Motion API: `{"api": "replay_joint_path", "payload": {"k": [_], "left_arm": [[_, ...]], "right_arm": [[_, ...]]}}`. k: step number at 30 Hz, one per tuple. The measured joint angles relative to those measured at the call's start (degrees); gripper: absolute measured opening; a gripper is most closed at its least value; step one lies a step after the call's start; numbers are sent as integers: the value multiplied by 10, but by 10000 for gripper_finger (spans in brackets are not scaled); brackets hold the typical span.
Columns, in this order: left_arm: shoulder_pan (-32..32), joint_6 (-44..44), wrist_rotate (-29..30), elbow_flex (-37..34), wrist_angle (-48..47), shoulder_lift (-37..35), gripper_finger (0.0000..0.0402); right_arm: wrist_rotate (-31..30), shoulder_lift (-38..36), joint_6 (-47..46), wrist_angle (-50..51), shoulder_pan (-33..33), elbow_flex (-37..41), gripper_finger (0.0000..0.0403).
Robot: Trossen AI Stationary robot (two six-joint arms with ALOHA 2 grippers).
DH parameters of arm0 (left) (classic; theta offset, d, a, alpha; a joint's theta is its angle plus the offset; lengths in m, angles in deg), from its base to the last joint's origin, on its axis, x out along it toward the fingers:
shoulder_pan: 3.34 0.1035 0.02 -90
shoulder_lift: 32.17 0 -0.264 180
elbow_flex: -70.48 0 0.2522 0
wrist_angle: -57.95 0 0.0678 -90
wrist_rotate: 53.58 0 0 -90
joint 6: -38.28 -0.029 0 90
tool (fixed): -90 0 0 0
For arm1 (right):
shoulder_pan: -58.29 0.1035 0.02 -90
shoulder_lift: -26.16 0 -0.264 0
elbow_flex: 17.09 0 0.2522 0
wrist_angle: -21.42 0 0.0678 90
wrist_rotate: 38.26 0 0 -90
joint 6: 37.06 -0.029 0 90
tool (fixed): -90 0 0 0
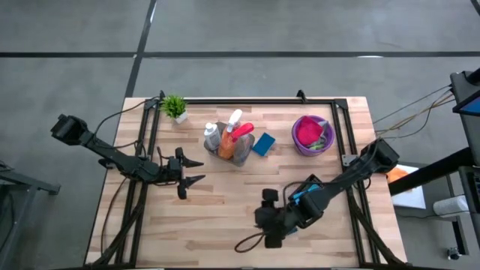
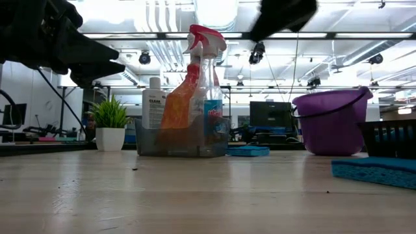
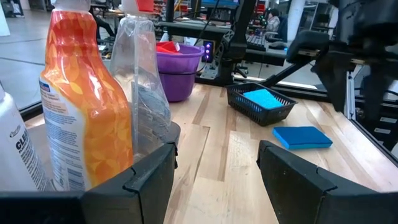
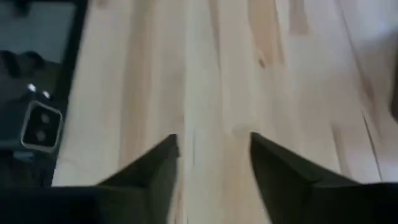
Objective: Pick & Place Kitchen Items
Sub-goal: Put the blue sponge into the black basket
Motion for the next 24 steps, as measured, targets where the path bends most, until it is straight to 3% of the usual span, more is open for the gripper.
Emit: {"api": "replay_joint_path", "payload": {"k": [5,9,14,24], "left_arm": [[0,0,0,0,-3,0,231],[0,0,0,0,-4,0,231],[0,0,0,0,-8,0,231],[0,0,0,0,-12,0,231]], "right_arm": [[10,0,48,-122,4,52,296],[13,0,9,-107,21,87,323],[15,3,-44,-50,58,95,314],[31,6,-109,64,121,90,245]]}}
